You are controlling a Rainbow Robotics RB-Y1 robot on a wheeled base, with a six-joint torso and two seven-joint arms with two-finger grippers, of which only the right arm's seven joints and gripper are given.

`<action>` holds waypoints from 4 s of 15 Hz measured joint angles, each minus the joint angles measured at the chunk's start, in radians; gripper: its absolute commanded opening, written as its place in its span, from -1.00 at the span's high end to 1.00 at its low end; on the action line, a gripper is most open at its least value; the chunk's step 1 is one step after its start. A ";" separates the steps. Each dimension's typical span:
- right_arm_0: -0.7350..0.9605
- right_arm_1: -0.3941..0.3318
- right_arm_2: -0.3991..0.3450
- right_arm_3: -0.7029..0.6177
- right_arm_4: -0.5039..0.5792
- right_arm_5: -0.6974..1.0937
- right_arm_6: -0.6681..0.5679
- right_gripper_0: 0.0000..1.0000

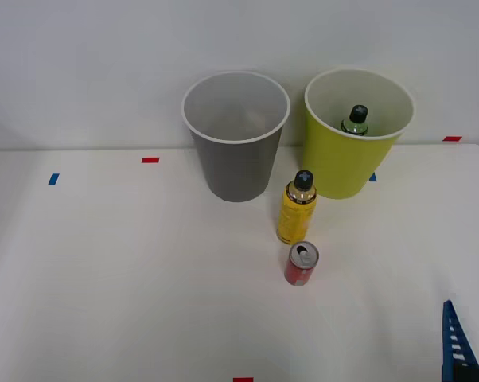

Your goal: Put cans in the gray bin, plastic bottles in the light green bin

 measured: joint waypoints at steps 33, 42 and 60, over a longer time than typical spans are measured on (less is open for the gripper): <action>0.024 0.159 -0.119 0.321 0.309 -0.429 -0.530 -1.00; 0.090 0.113 -0.078 0.243 0.268 -0.380 -0.512 -1.00; 0.117 0.112 -0.089 0.243 0.269 -0.398 -0.371 -1.00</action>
